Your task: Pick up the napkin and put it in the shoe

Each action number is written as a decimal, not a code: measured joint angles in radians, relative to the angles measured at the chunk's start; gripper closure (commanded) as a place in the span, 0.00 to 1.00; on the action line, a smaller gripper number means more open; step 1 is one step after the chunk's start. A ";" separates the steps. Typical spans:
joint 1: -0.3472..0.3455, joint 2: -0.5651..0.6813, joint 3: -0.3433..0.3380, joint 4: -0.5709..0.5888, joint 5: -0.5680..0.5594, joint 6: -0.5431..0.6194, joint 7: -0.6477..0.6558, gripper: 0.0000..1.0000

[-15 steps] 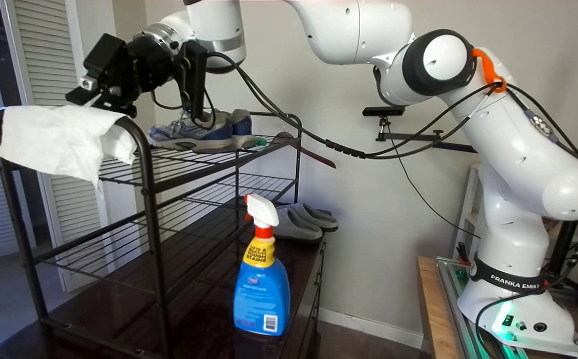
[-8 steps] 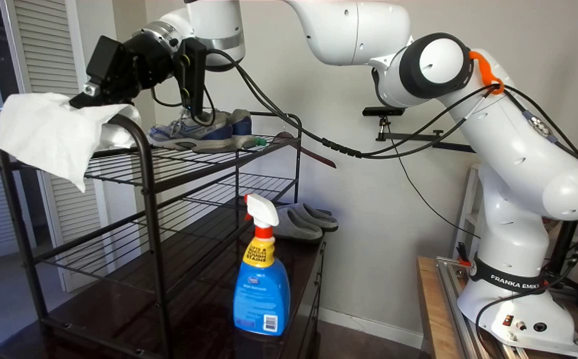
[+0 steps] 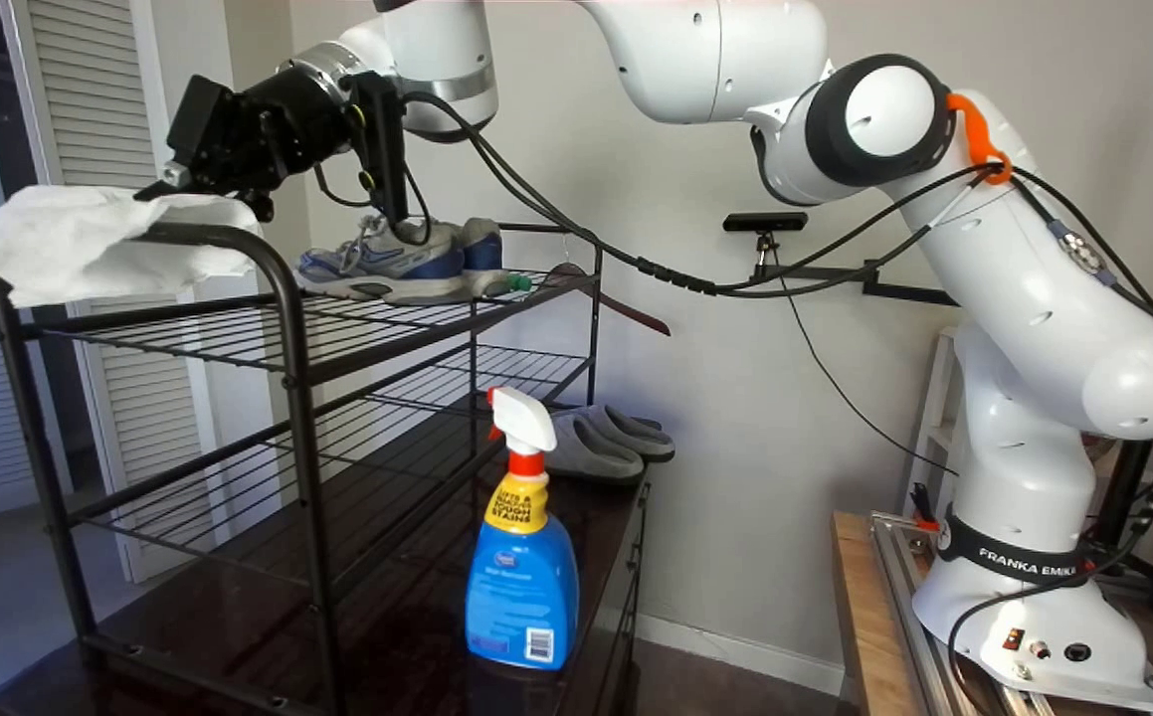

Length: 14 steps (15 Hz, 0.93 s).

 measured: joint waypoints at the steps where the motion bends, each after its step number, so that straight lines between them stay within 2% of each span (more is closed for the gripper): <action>1: 0.004 -0.028 -0.010 -0.039 0.000 0.052 0.008 1.00; 4: 0.039 -0.133 -0.052 -0.168 -0.046 0.190 0.049 1.00; 7: 0.111 -0.259 -0.102 -0.296 -0.186 0.267 0.184 1.00; 12: 0.216 -0.493 -0.133 -0.500 -0.515 0.263 0.559 1.00; 14: 0.210 -0.573 -0.103 -0.556 -0.656 0.221 0.711 1.00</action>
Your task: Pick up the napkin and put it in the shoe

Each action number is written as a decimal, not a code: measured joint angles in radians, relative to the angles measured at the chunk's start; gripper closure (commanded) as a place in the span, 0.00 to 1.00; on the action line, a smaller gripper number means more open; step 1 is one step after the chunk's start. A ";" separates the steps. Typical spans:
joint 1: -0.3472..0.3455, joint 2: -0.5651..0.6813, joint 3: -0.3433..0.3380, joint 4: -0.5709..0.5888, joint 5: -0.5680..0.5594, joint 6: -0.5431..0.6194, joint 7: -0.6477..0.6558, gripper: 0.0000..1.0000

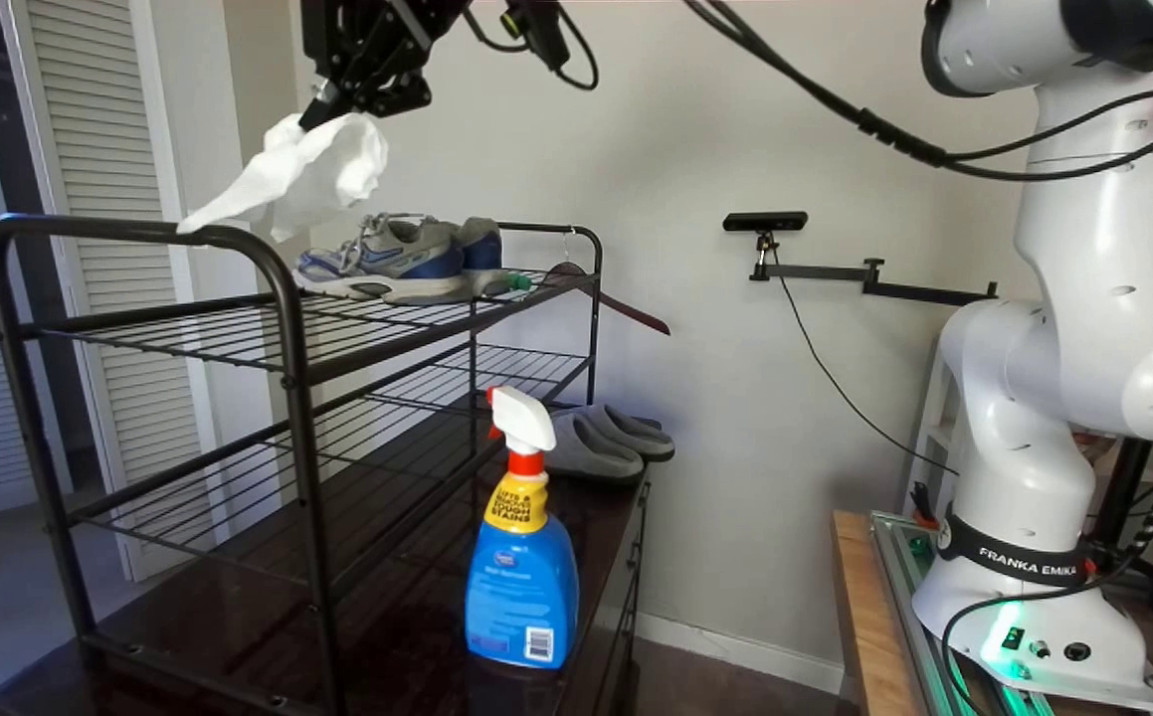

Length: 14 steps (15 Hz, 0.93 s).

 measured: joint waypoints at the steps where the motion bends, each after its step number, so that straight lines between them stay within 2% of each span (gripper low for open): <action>1: -0.010 -0.033 0.019 -0.018 -0.065 -0.032 0.070 0.99; 3: -0.031 -0.076 0.051 -0.034 -0.156 -0.104 0.164 0.99; 8: -0.067 -0.085 0.080 -0.039 -0.178 -0.124 0.183 1.00; 11: -0.110 -0.088 0.094 -0.041 -0.179 -0.184 0.114 1.00; 14: -0.159 -0.114 0.091 -0.057 -0.179 -0.295 -0.033 1.00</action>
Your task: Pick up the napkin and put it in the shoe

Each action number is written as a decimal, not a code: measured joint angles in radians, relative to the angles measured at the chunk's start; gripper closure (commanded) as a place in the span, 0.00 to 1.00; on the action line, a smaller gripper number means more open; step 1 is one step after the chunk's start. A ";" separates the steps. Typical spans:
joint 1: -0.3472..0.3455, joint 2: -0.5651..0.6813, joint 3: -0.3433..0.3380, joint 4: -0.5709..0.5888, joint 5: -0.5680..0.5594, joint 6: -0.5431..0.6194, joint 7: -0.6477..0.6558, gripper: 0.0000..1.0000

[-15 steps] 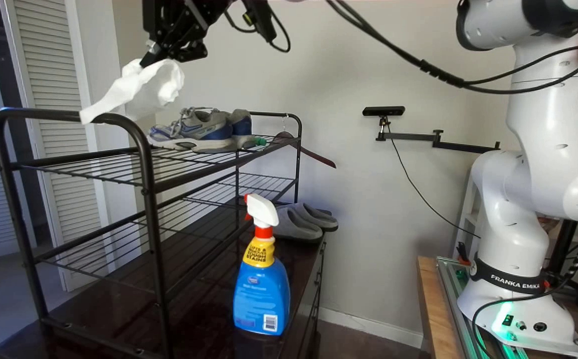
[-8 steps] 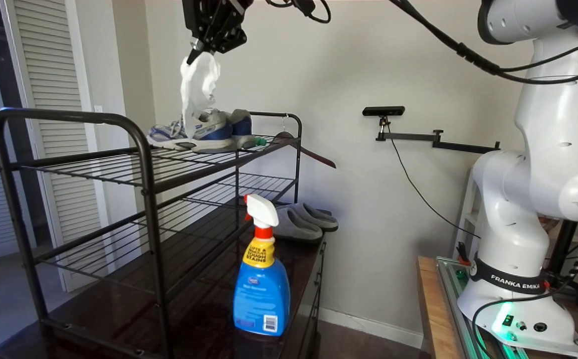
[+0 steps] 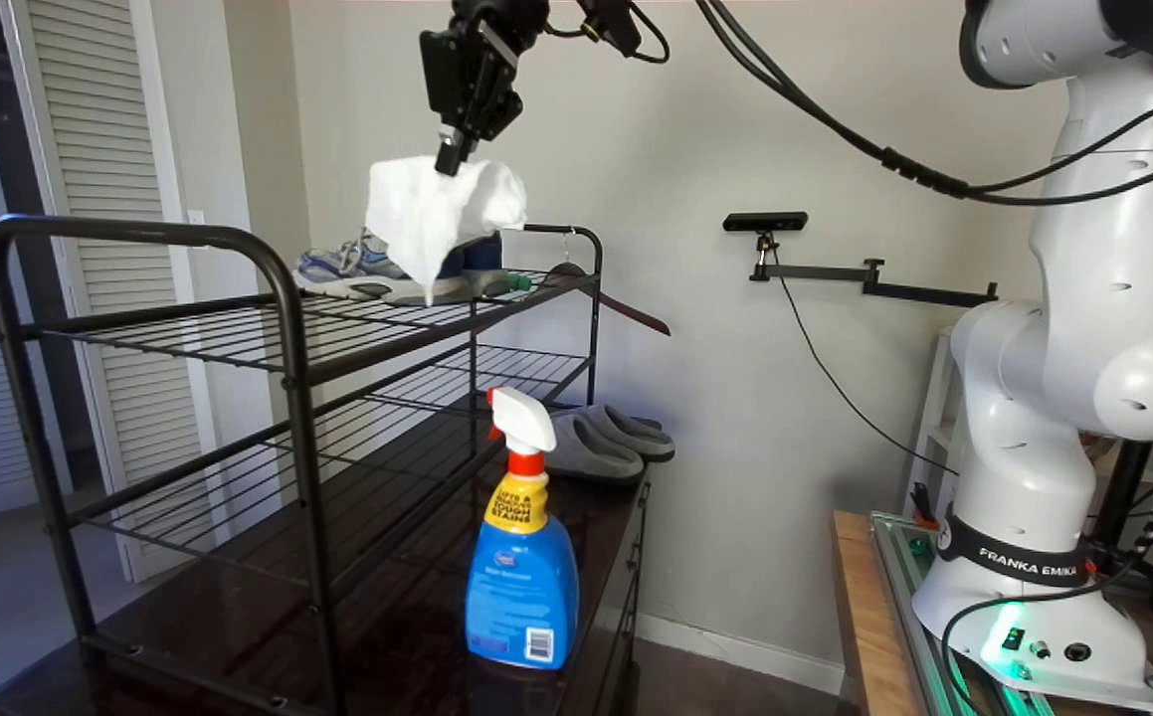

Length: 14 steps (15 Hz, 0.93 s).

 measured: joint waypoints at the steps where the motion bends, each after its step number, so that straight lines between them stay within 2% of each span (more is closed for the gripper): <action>1: -0.019 -0.014 -0.003 -0.010 -0.004 -0.040 -0.041 1.00; 3: -0.057 -0.047 -0.012 -0.028 -0.026 -0.081 -0.090 1.00; 6: -0.111 -0.086 -0.033 -0.035 -0.034 -0.083 -0.093 0.99; 11: -0.121 -0.095 -0.036 -0.038 -0.034 -0.080 -0.094 1.00; 14: -0.128 -0.094 -0.040 -0.028 -0.033 -0.074 -0.175 1.00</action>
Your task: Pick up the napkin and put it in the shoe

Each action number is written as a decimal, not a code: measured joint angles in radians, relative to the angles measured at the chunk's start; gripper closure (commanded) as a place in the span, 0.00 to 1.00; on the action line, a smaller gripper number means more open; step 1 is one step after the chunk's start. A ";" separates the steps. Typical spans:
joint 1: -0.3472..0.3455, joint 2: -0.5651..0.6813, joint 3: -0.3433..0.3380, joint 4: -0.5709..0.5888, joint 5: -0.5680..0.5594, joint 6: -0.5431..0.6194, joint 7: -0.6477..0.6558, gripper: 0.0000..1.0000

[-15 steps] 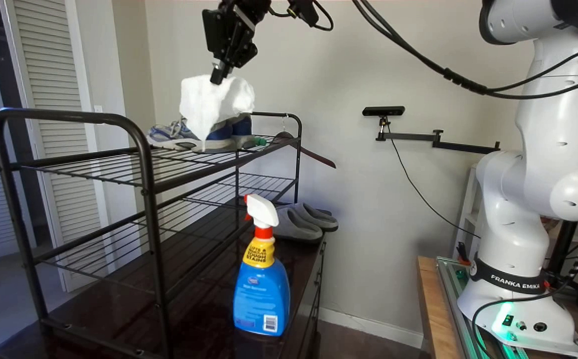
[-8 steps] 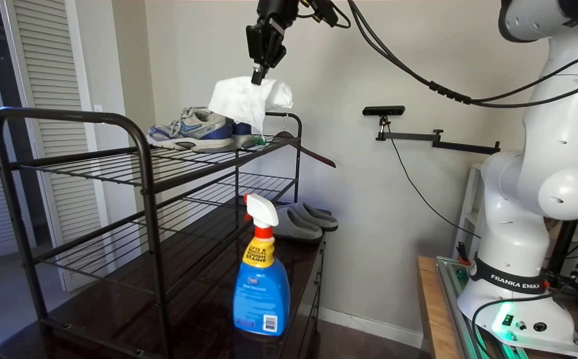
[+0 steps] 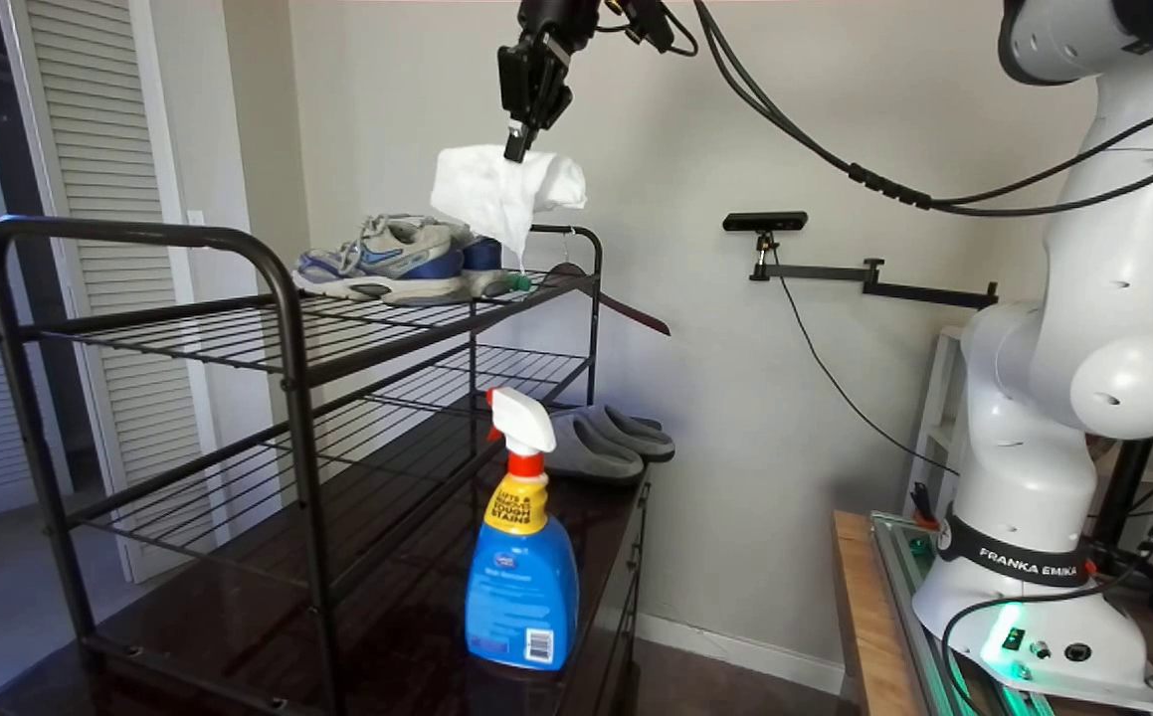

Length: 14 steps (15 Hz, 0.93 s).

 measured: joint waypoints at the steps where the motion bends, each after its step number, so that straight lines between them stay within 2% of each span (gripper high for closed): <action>1: 0.000 0.003 -0.001 0.003 0.004 0.016 -0.045 1.00; 6: 0.007 0.080 0.001 0.023 0.036 0.172 -0.304 1.00; 8: 0.010 0.127 0.004 0.039 0.042 0.200 -0.404 1.00; 14: -0.031 0.254 -0.027 0.106 0.039 0.181 -0.464 1.00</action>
